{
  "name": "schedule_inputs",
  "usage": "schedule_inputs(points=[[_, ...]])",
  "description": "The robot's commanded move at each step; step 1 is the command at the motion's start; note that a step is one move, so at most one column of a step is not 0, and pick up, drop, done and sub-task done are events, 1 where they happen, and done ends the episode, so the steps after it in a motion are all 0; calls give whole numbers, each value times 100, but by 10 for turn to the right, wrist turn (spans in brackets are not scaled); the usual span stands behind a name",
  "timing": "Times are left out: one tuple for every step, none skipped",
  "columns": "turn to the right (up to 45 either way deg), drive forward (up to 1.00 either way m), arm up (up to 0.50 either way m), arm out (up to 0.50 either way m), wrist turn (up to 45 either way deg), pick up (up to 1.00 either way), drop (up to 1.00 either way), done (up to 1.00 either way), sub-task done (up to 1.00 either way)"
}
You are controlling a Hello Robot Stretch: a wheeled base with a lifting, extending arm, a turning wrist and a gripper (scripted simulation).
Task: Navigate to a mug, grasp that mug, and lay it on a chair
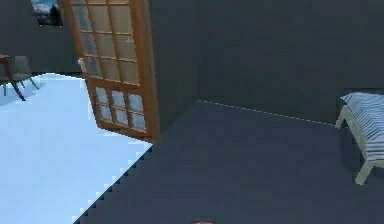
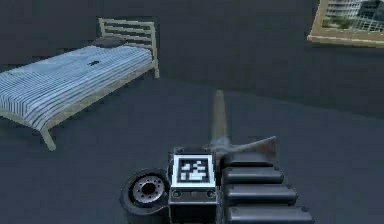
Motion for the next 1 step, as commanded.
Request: schedule_inputs(points=[[0,20,0,0,0,0,0,0,0]])
